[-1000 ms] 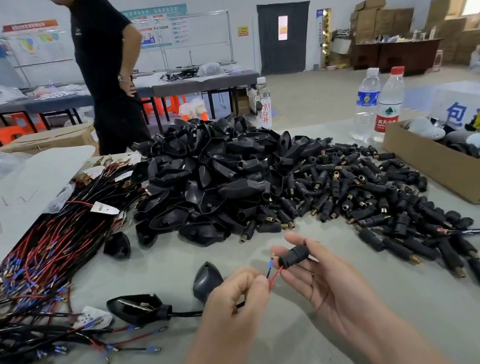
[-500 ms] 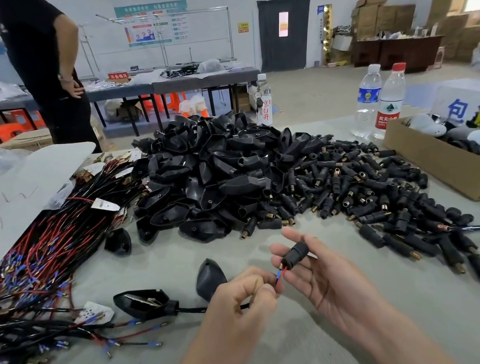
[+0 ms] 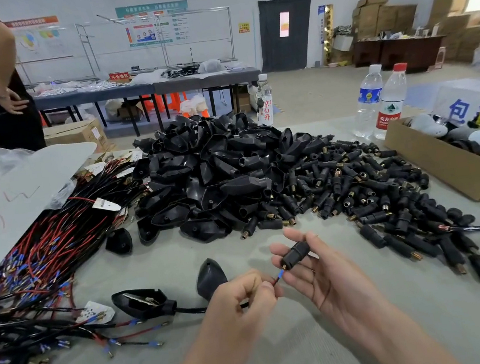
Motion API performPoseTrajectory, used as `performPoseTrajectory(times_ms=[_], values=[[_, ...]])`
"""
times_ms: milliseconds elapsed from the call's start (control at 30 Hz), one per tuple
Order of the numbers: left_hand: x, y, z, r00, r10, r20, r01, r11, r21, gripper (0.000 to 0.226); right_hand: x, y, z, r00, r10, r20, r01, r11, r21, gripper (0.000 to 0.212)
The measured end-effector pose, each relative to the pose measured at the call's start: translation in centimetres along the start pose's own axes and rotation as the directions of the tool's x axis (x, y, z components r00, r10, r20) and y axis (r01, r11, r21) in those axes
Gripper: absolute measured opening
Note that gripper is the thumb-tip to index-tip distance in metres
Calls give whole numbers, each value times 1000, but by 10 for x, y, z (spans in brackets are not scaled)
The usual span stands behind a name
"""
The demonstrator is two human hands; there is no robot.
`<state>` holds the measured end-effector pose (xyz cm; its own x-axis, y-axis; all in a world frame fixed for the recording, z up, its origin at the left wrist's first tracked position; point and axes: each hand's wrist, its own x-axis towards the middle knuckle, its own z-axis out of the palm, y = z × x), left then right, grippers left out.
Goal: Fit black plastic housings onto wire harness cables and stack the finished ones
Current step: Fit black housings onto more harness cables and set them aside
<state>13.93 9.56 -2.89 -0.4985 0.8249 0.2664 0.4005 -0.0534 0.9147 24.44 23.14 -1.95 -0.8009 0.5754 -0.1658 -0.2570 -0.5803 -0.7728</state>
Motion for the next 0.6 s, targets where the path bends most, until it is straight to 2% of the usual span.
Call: performPoseTrajectory(times_ms=[100, 200, 333, 500, 600], values=[[-1, -6, 0, 997, -21, -74, 23, 999, 34, 48, 0, -1, -2, 1000, -5, -8, 5, 1000, 29, 37], [0, -9, -1, 995, -51, -84, 54, 998, 43, 41, 1, -2, -3, 1000, -10, -23, 11, 998, 63, 38], [1, -10, -1, 989, -78, -122, 81, 996, 21, 19, 2, 0, -4, 999, -8, -33, 11, 996, 93, 38], [3, -11, 1, 963, -79, -257, 84, 996, 9, 17, 1, 5, 3, 999, 29, -17, -25, 982, 188, 37], [3, -15, -1, 955, -58, -291, 73, 996, 41, 13, 0, 11, 7, 999, 48, 2, -48, 973, 224, 38]])
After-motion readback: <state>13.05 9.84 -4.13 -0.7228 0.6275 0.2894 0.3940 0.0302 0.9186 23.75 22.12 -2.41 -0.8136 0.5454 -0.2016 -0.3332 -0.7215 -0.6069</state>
